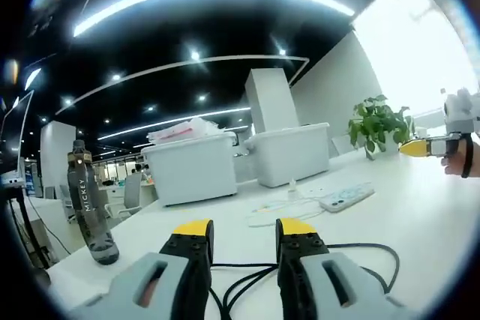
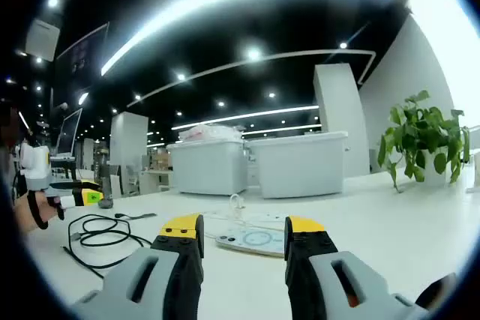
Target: Coil the Type-C to USB data cable on the desktop and secure it with Velcro straps.
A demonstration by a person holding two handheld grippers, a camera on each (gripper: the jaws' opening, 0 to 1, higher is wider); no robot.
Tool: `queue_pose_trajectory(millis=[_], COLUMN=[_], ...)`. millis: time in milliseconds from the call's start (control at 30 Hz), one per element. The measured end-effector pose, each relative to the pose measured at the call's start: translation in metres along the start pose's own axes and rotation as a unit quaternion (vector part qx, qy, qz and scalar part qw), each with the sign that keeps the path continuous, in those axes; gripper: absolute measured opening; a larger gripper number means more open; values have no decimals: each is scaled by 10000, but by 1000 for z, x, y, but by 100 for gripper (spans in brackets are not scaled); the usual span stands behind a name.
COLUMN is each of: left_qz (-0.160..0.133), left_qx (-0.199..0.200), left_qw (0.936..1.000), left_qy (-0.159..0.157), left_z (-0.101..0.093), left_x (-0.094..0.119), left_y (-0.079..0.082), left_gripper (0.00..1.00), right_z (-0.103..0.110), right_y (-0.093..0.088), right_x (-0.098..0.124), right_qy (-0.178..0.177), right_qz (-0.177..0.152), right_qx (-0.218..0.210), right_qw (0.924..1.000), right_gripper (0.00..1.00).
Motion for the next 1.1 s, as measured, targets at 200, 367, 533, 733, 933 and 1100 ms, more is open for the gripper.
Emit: queue_pose_trajectory(millis=[200, 367, 533, 733, 933, 1100], left_qz=[0, 4, 6, 6, 9, 18], left_qx=[-1, 2, 4, 10, 4, -7], left_qw=[10000, 10000, 10000, 10000, 10000, 10000], left_qy=[-6, -9, -10, -7, -2, 44], left_z=[0, 0, 0, 0, 1, 2], left_x=[0, 0, 0, 0, -1, 0], left_y=[0, 0, 0, 0, 0, -1], left_gripper=[35, 35, 35, 35, 35, 35], right_z=[0, 0, 0, 1, -1, -1], right_y=[0, 0, -1, -1, 0, 0], right_x=[0, 0, 0, 0, 0, 1], right_qy=[6, -1, 3, 8, -45, -56], right_qz=[2, 7, 17, 11, 5, 0], right_qx=[7, -2, 14, 5, 13, 4], right_qw=[10000, 10000, 10000, 10000, 10000, 10000], right_gripper=[42, 42, 42, 42, 42, 42])
Point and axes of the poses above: the point that each gripper's makers call its tool centre point, and the gripper's own axes: x roughly backward along the fingers, z roughly to its left, y roughly out of its top, the point moved 7 cm from there along x, roughly backward along the fingers, and after that the axes turned 3 degrees about -y, right-handed, at the moved point
